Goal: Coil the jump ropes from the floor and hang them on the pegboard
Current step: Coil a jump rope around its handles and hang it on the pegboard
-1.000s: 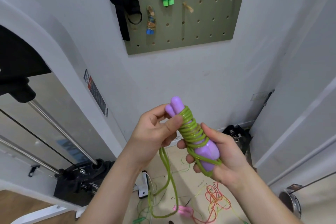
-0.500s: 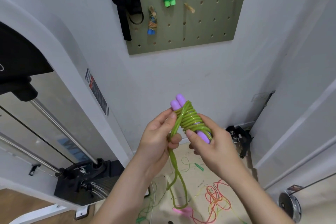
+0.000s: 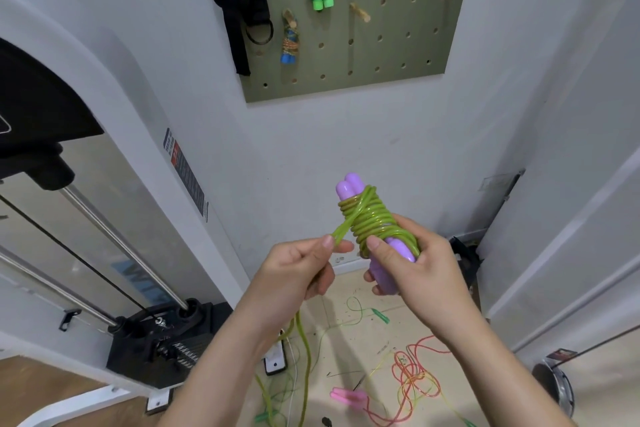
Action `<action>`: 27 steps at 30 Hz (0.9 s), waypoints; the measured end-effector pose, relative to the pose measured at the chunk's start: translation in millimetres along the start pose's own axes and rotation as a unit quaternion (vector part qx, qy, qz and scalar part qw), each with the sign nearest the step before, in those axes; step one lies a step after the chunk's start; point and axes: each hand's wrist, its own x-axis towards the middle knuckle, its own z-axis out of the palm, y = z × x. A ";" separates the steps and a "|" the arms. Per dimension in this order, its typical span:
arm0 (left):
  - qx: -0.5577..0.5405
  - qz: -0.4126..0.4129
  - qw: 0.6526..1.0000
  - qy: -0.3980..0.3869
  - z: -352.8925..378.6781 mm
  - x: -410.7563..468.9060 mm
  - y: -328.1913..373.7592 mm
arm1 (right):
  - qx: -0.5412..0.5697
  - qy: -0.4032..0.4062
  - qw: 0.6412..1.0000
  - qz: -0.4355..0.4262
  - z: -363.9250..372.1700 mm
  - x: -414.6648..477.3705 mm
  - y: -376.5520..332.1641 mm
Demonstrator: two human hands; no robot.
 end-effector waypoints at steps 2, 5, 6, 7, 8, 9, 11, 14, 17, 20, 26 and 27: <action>0.051 0.058 0.993 0.089 3.7 -0.9 -3.9 | 0.031 0.001 0.999 0.022 1.6 -1.9 1.9; 0.318 0.263 0.887 0.207 4.1 -0.1 -14.6 | 0.105 -0.010 0.991 0.085 4.0 -5.1 3.1; 0.399 0.320 0.831 0.218 3.7 -0.3 -17.5 | 0.140 -0.019 0.984 0.111 4.7 -6.3 2.6; 0.446 0.359 0.790 0.221 3.2 -0.4 -20.7 | 0.178 -0.031 0.974 0.135 5.6 -7.9 1.0; 0.469 0.379 0.767 0.220 2.0 0.4 -23.0 | 0.215 -0.042 0.963 0.157 6.2 -9.3 -0.4; 0.478 0.396 0.752 0.223 0.7 1.4 -24.4 | 0.251 -0.050 0.950 0.180 6.7 -11.0 -2.3; 0.492 0.421 0.727 0.229 1.9 2.1 -25.7 | 0.327 -0.059 0.915 0.228 7.6 -14.6 -5.1; 0.499 0.409 0.725 0.242 11.9 -0.3 -20.1 | 0.416 -0.067 0.862 0.280 10.4 -20.9 -8.3; 0.472 0.392 0.753 0.238 20.5 -4.6 -8.9 | 0.446 -0.079 0.841 0.295 11.0 -27.8 -7.9; 0.465 0.403 0.764 0.194 17.1 -12.7 5.0 | 0.421 -0.099 0.853 0.291 5.3 -32.7 -9.6; 0.528 0.355 0.763 0.112 2.5 -27.8 29.4 | 0.378 -0.203 0.852 0.300 -4.2 -31.0 -14.7; 0.544 0.346 0.757 0.109 1.3 -28.5 32.2 | 0.382 -0.260 0.835 0.298 -6.4 -29.0 -12.9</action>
